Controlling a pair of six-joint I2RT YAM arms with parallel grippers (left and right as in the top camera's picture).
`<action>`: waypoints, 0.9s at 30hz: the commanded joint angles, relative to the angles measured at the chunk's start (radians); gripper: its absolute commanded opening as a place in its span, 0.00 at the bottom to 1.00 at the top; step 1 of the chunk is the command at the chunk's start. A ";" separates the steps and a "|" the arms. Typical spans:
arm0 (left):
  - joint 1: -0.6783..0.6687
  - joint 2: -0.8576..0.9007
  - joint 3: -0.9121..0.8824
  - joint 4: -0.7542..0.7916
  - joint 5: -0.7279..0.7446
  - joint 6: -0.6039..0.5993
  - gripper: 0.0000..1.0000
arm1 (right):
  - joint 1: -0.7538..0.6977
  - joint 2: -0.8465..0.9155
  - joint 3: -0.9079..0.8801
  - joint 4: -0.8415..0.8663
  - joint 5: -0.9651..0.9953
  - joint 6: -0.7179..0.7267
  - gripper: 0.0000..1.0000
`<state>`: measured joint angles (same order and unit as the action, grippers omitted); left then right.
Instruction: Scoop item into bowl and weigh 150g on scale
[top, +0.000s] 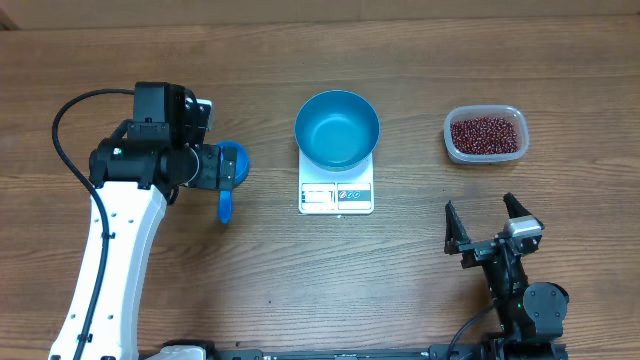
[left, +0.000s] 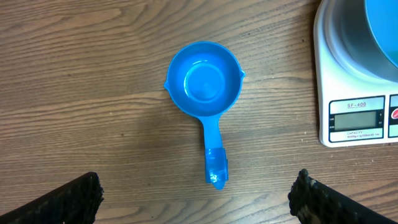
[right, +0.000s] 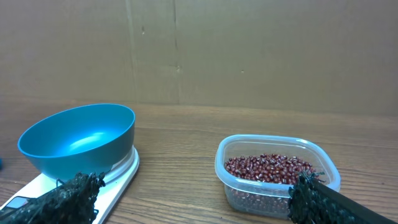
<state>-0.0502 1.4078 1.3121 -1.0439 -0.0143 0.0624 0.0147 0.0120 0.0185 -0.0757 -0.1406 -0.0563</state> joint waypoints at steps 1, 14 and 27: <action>0.006 0.006 0.027 0.008 0.008 0.020 0.99 | 0.005 -0.009 -0.010 0.003 0.008 -0.005 1.00; 0.006 0.006 0.027 0.027 0.008 0.020 1.00 | 0.005 -0.009 -0.011 0.003 0.008 -0.005 1.00; 0.006 0.006 0.027 0.049 0.007 0.019 1.00 | 0.005 -0.009 -0.011 0.003 0.008 -0.005 1.00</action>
<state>-0.0502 1.4078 1.3121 -0.9985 -0.0143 0.0628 0.0147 0.0120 0.0185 -0.0753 -0.1402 -0.0566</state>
